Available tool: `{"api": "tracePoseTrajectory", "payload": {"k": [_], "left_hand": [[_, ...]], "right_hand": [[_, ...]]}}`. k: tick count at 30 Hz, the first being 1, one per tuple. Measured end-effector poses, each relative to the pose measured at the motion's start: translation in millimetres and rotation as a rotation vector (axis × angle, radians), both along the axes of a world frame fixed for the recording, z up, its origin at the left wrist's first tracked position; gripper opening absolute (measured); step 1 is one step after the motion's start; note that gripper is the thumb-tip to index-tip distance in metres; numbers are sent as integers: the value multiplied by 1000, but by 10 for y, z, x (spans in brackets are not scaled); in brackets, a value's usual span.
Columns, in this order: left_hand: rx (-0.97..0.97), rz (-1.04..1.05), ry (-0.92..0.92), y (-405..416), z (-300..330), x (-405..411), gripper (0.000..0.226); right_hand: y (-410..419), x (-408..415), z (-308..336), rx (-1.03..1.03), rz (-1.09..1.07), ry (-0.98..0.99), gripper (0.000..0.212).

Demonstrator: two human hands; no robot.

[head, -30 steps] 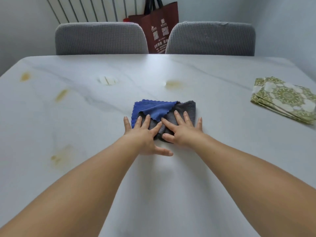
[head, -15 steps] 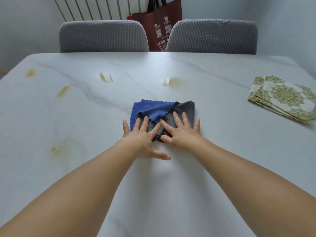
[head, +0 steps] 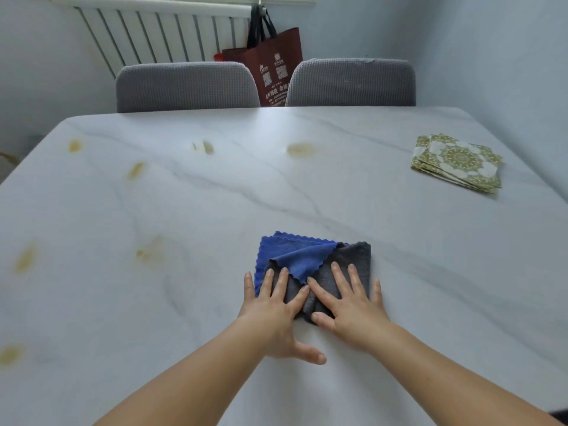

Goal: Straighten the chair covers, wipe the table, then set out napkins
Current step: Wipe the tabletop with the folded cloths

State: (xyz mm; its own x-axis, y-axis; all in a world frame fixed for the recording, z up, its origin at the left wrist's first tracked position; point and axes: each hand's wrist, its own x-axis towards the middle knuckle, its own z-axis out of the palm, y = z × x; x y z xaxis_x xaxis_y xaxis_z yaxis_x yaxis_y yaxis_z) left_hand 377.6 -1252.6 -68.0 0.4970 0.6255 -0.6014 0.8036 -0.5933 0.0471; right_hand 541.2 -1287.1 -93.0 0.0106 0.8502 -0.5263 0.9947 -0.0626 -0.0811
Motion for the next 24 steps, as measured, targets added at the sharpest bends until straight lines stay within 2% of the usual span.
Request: {"api": "tracePoseTrajectory", "payload": {"k": [6,10,16,24], "left_hand": [[44,-114,6,-269,-39,-422,116],[45,-117,18,-276,-60,-624,114],[7,-36,37,-284,-70,-936,113],[-25,170,51,-535,-89,-1849,113]], "right_hand": [[-375,-361,-1,-26,-7,-24,64],[-371,-574,30,-49,-10,-34,64],[-269,-870,57,-64,45,-44,64],[-182,-1756,15,-57,244,-16,63]]}}
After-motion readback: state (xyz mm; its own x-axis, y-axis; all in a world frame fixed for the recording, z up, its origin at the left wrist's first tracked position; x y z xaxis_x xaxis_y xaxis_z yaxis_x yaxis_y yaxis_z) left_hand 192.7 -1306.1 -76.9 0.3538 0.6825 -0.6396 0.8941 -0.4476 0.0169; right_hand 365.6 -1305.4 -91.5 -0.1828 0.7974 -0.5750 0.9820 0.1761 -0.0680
